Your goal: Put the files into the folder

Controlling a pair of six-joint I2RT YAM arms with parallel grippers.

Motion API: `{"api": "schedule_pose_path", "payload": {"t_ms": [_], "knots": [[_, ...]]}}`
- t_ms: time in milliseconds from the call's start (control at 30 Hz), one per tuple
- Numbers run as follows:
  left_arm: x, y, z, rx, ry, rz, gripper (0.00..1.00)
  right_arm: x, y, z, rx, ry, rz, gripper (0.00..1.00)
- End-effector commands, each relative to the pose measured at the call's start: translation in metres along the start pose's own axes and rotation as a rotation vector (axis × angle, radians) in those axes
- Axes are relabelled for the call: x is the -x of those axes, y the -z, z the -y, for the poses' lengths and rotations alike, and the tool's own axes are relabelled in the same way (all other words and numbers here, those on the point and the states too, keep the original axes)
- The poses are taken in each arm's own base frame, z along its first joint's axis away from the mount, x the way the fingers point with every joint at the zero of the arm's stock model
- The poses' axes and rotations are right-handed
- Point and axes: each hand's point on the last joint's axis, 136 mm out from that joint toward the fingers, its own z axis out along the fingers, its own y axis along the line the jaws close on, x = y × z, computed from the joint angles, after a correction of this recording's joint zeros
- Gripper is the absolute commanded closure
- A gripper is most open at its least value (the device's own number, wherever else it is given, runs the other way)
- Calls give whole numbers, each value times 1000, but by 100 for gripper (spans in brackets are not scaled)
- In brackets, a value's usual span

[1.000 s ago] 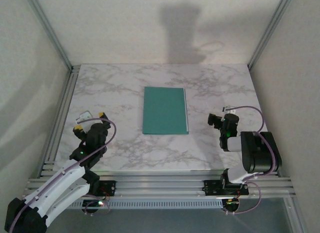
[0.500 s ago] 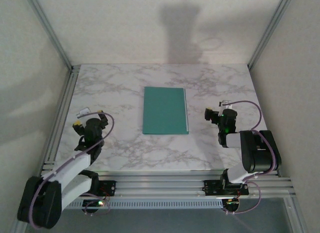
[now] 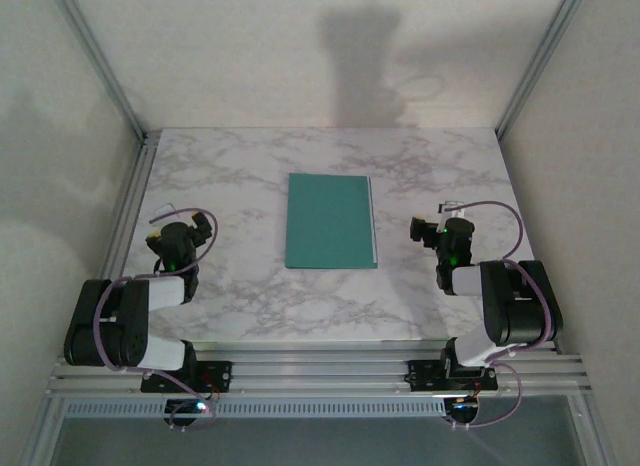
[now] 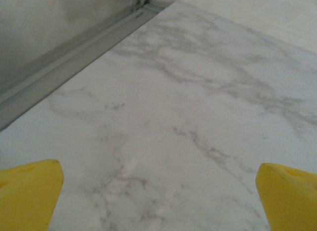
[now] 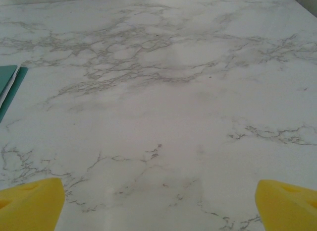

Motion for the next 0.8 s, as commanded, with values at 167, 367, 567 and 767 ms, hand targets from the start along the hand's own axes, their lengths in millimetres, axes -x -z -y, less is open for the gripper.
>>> {"api": "schedule_pose_path", "payload": {"t_ms": [167,367,567,767], "knots": [[32,31,0,-84,33,279,0,8,-3,-1,-9,16,19,1],[23,14,7,-60,-4,223,0,7,-3,-1,-8,17,17,1],[24,15,6,-62,-3,235,1,8,-3,-1,-8,17,16,1],[23,15,6,-60,-6,232,1,8,-3,-2,-5,18,20,1]]}}
